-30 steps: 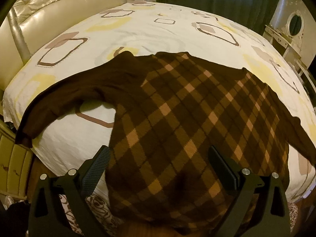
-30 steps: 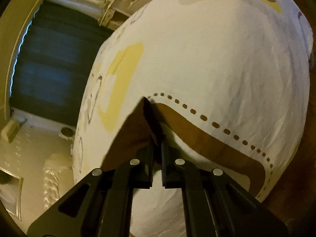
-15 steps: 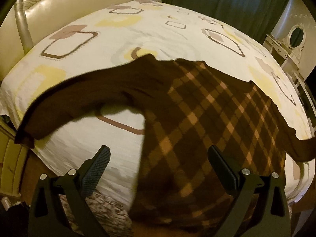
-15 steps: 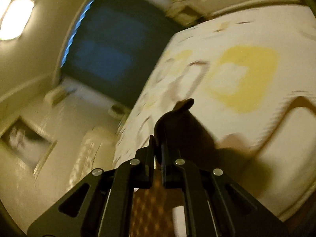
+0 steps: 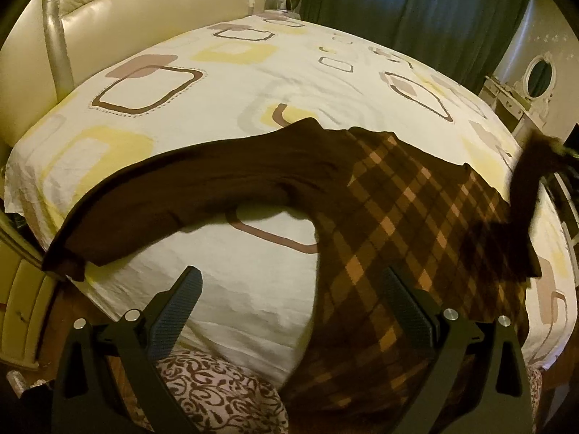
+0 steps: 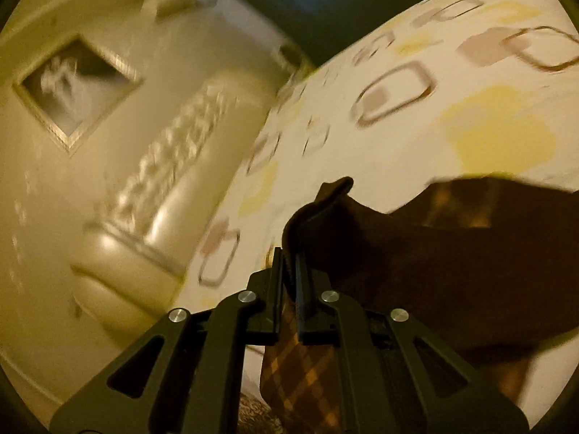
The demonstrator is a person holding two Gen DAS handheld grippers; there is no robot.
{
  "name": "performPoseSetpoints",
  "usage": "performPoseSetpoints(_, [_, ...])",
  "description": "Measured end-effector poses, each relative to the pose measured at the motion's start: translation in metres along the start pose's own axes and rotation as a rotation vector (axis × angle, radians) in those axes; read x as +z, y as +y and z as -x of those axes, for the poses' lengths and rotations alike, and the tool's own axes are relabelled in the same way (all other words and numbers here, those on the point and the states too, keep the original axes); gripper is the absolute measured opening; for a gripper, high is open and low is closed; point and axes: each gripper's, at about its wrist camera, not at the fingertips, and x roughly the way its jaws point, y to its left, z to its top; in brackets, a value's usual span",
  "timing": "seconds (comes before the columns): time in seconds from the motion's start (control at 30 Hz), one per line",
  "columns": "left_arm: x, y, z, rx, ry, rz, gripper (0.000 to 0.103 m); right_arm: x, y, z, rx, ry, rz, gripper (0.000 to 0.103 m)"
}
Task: Fold small clothes
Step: 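Lift the sleeve with the right gripper and fold it across the sweater body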
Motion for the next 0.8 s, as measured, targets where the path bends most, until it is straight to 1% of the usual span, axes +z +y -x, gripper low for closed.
performPoseSetpoints(0.13, [-0.002,0.004,-0.002,-0.022,0.009,0.015,0.099,-0.031,0.024,-0.069,0.003,0.121,0.033,0.005])
performPoseSetpoints(0.2, [-0.003,0.006,-0.004,-0.033,0.014,0.02,0.099,-0.053,0.035,-0.099,-0.004,0.184,0.056,0.005])
performPoseSetpoints(0.27, [-0.004,0.008,-0.006,-0.038,0.016,0.025,0.099,-0.07,0.042,-0.125,-0.034,0.246,0.107,0.005])
performPoseSetpoints(0.37, [-0.005,0.011,-0.008,-0.049,0.021,0.037,0.099,-0.091,0.049,-0.15,-0.065,0.317,0.164,0.005])
performPoseSetpoints(0.57, [-0.007,0.016,-0.012,-0.057,0.03,0.056,0.099,-0.116,0.056,-0.184,-0.149,0.407,0.262,0.005])
performPoseSetpoints(0.63, [-0.007,0.017,-0.013,-0.06,0.034,0.061,0.099,-0.122,0.057,-0.192,-0.169,0.423,0.285,0.006])
performPoseSetpoints(0.73, [-0.008,0.019,-0.014,-0.062,0.038,0.069,0.099,-0.127,0.057,-0.2,-0.187,0.45,0.3,0.006])
performPoseSetpoints(0.77, [-0.008,0.02,-0.015,-0.063,0.04,0.07,0.099,-0.128,0.057,-0.202,-0.189,0.455,0.296,0.01])
performPoseSetpoints(0.8, [-0.008,0.02,-0.016,-0.063,0.042,0.072,0.099,-0.129,0.056,-0.203,-0.185,0.46,0.285,0.011])
